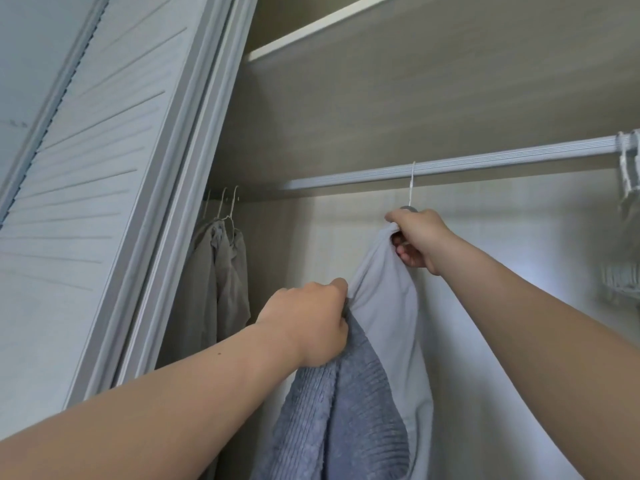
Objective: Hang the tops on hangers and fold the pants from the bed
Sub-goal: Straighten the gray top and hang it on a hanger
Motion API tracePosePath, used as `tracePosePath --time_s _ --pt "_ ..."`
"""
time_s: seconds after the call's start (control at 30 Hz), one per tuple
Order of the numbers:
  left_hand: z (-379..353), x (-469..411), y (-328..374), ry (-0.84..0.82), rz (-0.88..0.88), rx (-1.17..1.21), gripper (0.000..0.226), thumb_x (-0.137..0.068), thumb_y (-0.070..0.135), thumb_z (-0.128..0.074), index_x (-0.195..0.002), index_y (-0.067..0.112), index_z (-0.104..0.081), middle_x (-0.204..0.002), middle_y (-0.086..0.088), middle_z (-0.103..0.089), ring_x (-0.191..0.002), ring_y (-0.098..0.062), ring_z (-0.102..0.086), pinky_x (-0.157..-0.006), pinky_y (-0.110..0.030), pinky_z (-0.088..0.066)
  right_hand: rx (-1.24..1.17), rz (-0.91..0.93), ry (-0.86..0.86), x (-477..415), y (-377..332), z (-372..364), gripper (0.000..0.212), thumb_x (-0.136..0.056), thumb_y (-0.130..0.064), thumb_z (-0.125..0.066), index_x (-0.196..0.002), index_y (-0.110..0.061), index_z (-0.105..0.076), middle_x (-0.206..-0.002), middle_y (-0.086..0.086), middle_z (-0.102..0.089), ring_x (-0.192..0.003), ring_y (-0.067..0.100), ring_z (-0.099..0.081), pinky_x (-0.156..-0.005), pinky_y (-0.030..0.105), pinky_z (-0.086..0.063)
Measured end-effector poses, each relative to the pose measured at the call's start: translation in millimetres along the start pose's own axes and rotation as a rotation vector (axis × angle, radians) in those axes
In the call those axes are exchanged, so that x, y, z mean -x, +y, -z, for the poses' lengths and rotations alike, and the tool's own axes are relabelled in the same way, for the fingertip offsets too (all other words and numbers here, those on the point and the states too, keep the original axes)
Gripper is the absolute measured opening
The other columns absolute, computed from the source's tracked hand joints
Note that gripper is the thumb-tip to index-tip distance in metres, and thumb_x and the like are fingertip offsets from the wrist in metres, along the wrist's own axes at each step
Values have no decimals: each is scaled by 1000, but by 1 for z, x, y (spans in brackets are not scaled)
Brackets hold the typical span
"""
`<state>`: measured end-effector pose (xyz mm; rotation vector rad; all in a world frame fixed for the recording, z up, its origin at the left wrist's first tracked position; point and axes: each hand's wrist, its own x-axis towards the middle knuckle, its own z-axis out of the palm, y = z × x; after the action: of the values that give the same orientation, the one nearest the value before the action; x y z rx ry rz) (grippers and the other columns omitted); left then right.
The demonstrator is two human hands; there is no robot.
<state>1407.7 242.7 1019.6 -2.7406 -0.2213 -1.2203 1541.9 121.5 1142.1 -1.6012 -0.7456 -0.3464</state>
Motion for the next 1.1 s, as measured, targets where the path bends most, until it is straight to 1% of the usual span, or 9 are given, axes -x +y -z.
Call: tracePosePath --time_s 0.17,0.23,0.3,0.47,0.57,0.7,0.83,1.0,1.1 --pt "4 5 -3 -167 80 125 18 -88 30 -55 -84 24 -38 -92 2 -54 -90 -30 -58 -72 -35 -44 358 29 -114 19 -11 -4 46 -80 -52 -74 -92 -10 -62 -70 7 -61 -40 19 -56 -42 22 -48" --pt "6 10 -2 -207 93 119 16 -86 30 -57 -89 24 -43 -97 1 -57 -95 -30 -60 -76 -36 -48 484 45 -170 30 -15 -6 51 -79 -53 -76 -95 -7 -63 -77 10 -65 -48 22 -62 -43 24 -50" --pt "7 14 -1 -225 96 97 16 -86 30 -58 -92 23 -44 -101 0 -59 -96 -29 -60 -78 -35 -49 545 61 -202 40 -18 -9 46 -80 -46 -76 -92 -5 -62 -79 12 -67 -52 25 -65 -45 27 -54" --pt "13 21 2 -230 85 63 16 -86 25 -57 -97 21 -46 -102 -1 -59 -99 -30 -60 -79 -37 -50 479 121 -138 52 -19 -14 26 -85 -19 -62 -91 7 -61 -81 29 -71 -66 41 -73 -64 52 -62" --pt "16 27 3 -222 79 31 18 -85 25 -57 -96 20 -43 -100 -1 -57 -98 -31 -60 -75 -35 -45 426 199 -81 53 -15 -17 18 -87 -14 -57 -78 1 -54 -76 32 -69 -64 45 -71 -68 57 -61" --pt "20 32 0 -224 91 -8 17 -86 23 -54 -95 21 -41 -101 -1 -57 -97 -32 -60 -73 -35 -43 332 269 -53 50 -7 -22 25 -90 -12 -58 -69 -8 -45 -73 20 -61 -65 45 -71 -68 57 -60" --pt "23 36 -7 -228 108 -48 15 -87 21 -52 -93 21 -38 -89 2 -49 -91 -31 -57 -70 -36 -41 359 355 -6 44 -1 -34 39 -92 -13 -57 -58 -12 -36 -64 16 -52 -63 45 -69 -61 42 -55" --pt "26 35 -23 -225 146 -95 17 -88 18 -53 -90 22 -36 -81 4 -45 -84 -30 -55 -68 -37 -41 299 392 -3 29 7 -62 30 -95 -16 -56 -75 6 -53 -85 28 -65 -81 46 -67 -77 53 -56" --pt "26 33 -38 -231 173 -137 16 -89 18 -53 -95 21 -39 -83 3 -50 -79 -27 -55 -64 -36 -40 257 377 -29 13 14 -84 32 -99 -21 -56 -83 7 -58 -88 25 -66 -83 42 -67 -77 46 -56"
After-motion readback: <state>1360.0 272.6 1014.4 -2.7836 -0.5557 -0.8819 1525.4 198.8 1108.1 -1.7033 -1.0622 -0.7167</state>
